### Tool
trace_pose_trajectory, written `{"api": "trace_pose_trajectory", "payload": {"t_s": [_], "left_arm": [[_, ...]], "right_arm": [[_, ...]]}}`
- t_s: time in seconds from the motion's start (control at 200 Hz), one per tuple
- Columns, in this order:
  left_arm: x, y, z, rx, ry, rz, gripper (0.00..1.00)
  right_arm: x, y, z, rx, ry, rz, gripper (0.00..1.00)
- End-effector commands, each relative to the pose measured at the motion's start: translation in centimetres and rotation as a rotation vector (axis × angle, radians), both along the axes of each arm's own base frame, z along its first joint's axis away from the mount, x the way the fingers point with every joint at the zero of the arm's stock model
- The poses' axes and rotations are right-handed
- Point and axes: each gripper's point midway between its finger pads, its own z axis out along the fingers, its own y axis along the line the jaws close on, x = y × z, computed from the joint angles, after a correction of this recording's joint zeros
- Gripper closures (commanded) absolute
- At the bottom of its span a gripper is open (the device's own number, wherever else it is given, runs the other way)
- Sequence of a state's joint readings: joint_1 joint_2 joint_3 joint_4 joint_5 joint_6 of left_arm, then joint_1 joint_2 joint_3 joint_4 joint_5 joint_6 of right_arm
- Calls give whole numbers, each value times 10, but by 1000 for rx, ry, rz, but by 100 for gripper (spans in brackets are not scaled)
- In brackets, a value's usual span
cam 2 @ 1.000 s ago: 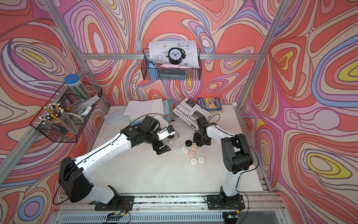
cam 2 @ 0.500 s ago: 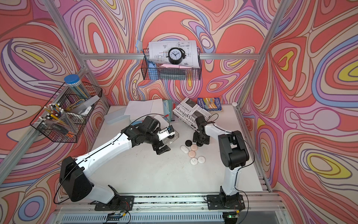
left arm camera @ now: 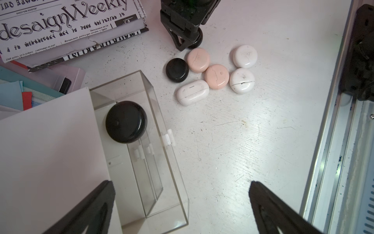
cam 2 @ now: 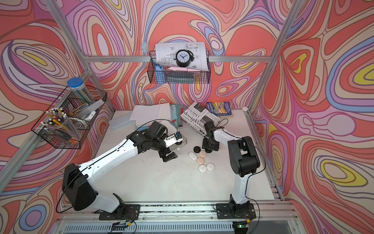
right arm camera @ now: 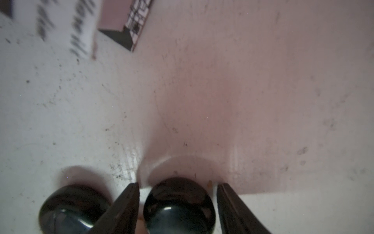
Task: Put the bluetooth earphones in the drawer according to color
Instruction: Pick up the Bluetooth earphone from the center of the board, then place the bluetooth earphone in the drawer.
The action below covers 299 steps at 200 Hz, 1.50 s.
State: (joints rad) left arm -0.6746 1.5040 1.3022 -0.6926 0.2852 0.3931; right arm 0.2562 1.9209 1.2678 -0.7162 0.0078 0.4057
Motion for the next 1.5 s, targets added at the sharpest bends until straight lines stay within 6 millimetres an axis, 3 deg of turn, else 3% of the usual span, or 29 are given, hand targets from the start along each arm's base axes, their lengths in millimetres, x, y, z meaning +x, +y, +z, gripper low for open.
{"api": "trace_pose_trajectory", "payload": {"t_s": [0.0, 0.205, 0.396, 0.686, 0.761, 0.821, 0.926, 1.162, 1.362, 1.492], "left_arm": [[2, 2, -1, 33, 0, -2, 1], [2, 2, -1, 36, -1, -1, 1], [3, 3, -4, 48, 5, 3, 1], [5, 5, -4, 59, -1, 11, 1], [5, 5, -3, 57, -3, 12, 1], [5, 5, -1, 54, -9, 13, 1], [10, 7, 4, 51, -37, 35, 1], [24, 20, 33, -17, -108, 107, 1], [26, 38, 41, 1, -119, 128, 1], [31, 53, 41, 23, -126, 155, 1]], "right_arm": [[-19, -8, -10, -28, 71, -6, 38], [-19, -9, -6, -31, 66, 2, 38], [-19, -5, -7, -12, 68, 9, 48], [-20, -5, 0, -5, 48, 1, 74], [-17, -5, 6, 1, 24, -1, 99], [-13, -5, 14, 5, -13, -6, 100], [-2, 3, 38, 58, -106, 10, 100], [26, 57, 154, 362, -458, 184, 100], [17, 96, 224, 508, -626, 359, 100], [4, 126, 245, 551, -683, 466, 100]]}}
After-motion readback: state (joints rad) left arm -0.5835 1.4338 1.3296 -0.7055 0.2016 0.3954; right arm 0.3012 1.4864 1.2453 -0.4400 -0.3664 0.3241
